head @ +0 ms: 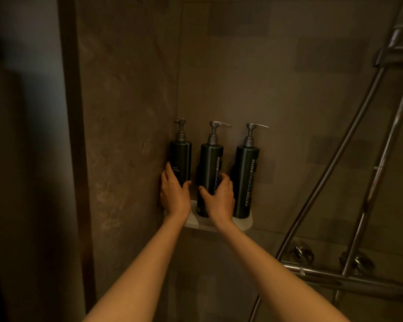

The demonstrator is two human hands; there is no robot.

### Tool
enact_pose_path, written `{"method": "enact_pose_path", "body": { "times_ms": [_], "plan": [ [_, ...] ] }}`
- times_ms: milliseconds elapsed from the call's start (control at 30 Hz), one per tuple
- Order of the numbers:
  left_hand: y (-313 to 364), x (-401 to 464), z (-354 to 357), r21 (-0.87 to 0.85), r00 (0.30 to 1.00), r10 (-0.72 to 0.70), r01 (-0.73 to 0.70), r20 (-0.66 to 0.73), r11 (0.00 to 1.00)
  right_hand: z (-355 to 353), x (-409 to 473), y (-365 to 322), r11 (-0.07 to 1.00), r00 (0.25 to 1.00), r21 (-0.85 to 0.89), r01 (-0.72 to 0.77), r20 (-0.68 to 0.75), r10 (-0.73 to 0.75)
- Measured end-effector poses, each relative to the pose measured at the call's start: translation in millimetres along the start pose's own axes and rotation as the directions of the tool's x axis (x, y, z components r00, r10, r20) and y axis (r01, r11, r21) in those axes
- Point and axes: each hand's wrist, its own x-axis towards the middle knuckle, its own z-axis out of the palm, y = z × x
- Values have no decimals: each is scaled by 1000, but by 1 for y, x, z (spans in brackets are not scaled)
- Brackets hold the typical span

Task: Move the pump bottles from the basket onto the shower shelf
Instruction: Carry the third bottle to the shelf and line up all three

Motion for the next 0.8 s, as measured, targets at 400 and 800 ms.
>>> {"method": "enact_pose_path", "body": {
  "times_ms": [400, 800],
  "plan": [
    [9, -39, -2, 65, 949, 312, -309, -37, 949, -42, -16, 1, 989, 984, -9, 150, -94, -151],
    [29, -38, 37, -29, 988, 127, -125, 91, 992, -76, 27, 38, 999, 999, -34, -39, 29, 40]
  ]
}}
